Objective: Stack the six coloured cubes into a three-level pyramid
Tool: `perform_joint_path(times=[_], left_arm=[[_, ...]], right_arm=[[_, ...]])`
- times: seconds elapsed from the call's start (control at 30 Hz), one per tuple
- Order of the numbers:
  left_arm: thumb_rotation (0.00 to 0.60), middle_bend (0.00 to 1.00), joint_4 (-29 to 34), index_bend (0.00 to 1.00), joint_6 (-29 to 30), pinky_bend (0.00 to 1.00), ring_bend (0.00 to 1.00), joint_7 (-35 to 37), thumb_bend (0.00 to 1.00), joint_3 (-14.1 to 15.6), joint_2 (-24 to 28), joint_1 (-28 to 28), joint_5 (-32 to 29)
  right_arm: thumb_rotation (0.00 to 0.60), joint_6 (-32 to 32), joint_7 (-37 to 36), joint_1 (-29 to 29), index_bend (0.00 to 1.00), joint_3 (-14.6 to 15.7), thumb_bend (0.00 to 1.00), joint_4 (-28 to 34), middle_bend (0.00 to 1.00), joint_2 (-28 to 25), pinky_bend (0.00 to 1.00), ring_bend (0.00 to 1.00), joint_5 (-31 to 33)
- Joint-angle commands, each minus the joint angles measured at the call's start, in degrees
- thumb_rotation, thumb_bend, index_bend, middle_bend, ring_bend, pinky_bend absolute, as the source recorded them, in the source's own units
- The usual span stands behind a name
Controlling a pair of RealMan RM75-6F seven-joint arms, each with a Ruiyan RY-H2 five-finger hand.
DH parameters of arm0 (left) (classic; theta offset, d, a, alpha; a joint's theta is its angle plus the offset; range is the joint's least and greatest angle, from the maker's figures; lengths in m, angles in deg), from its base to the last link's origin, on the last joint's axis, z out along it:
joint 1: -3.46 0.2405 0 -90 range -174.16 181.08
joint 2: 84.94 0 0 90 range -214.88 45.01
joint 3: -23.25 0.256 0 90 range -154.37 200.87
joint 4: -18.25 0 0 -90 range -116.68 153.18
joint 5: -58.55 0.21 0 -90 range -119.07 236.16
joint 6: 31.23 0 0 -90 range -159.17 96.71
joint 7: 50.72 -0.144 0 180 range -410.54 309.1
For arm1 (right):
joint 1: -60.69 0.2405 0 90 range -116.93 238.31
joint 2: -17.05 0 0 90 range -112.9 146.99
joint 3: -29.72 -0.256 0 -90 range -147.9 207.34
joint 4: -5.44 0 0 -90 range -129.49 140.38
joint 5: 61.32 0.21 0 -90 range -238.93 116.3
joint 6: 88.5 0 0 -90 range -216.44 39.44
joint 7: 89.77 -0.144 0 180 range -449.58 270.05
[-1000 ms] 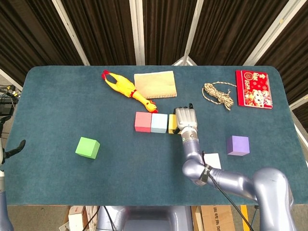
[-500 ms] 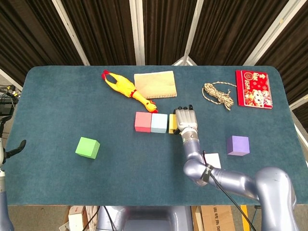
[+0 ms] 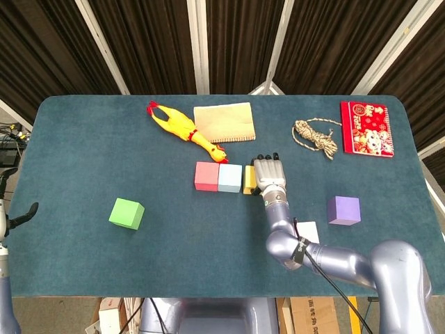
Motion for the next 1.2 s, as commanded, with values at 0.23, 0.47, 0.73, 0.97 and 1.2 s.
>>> perform_joint_path(times=[0.23,0.47,0.73,0.97,1.2], left_arm=[[0.600,0.00,0.00,0.20,0.01,0.00,0.00,0.18,0.28,-0.07,0.01,0.01,-0.02],[0.600,0.00,-0.03,0.20,0.12,0.00,0.00,0.46,0.28,-0.18,0.00,0.05,-0.04],[0.600,0.00,-0.07,0.20,0.16,0.00,0.00,0.58,0.28,-0.20,0.04,0.09,-0.02],[0.600,0.00,-0.18,0.20,0.03,0.00,0.00,0.61,0.28,-0.20,-0.01,0.05,-0.07],[0.600,0.00,-0.18,0.20,0.05,0.00,0.00,0.63,0.28,-0.25,-0.02,0.05,-0.12]], right_arm=[[0.600,0.70,-0.63,0.32,0.29,-0.04,0.27,-0.14,0.17,0.31,0.00,0.14,-0.42],[0.600,1.17,-0.53,0.67,0.29,0.07,0.27,-0.30,0.17,0.84,0.00,0.14,-0.47],[0.600,1.36,-0.59,0.89,0.29,0.10,0.27,-1.09,0.17,1.61,0.00,0.14,-0.42],[0.600,1.90,-0.54,1.13,0.29,-0.19,0.27,-1.53,0.17,2.18,0.00,0.14,-0.51],[0.600,1.95,-0.36,1.25,0.29,-0.47,0.27,-2.11,0.17,2.72,0.00,0.14,-0.23]])
